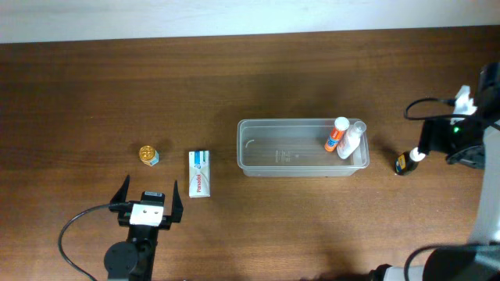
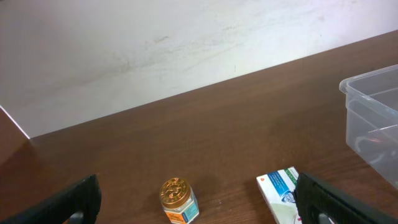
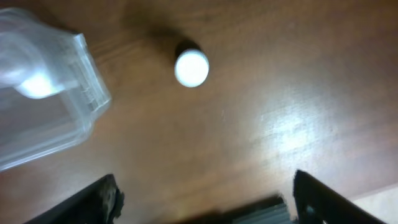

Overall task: Pack container
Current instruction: 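Move right gripper to the small dark bottle and grasp it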

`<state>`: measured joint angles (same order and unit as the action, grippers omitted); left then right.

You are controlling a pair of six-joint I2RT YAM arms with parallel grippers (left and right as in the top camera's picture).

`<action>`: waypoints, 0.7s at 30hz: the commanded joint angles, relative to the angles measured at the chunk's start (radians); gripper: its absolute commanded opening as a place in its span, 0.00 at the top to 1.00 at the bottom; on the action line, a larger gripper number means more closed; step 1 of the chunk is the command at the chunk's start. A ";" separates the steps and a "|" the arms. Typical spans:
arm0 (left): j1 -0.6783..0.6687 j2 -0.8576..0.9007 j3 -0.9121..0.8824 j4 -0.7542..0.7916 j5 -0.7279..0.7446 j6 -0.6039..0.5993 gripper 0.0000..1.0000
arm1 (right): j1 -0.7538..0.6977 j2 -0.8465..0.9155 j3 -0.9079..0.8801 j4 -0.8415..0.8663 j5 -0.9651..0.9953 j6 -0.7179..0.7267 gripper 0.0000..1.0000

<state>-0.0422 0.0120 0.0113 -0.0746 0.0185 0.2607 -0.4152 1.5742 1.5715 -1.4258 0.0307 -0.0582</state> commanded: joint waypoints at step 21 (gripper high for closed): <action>0.007 -0.006 -0.003 -0.006 0.000 -0.013 0.01 | -0.011 0.272 -0.170 0.339 -0.128 -0.331 0.06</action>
<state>-0.0422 0.0120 0.0113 -0.0742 0.0185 0.2607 -0.4225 1.7985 1.4059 -1.0874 -0.0780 -0.3477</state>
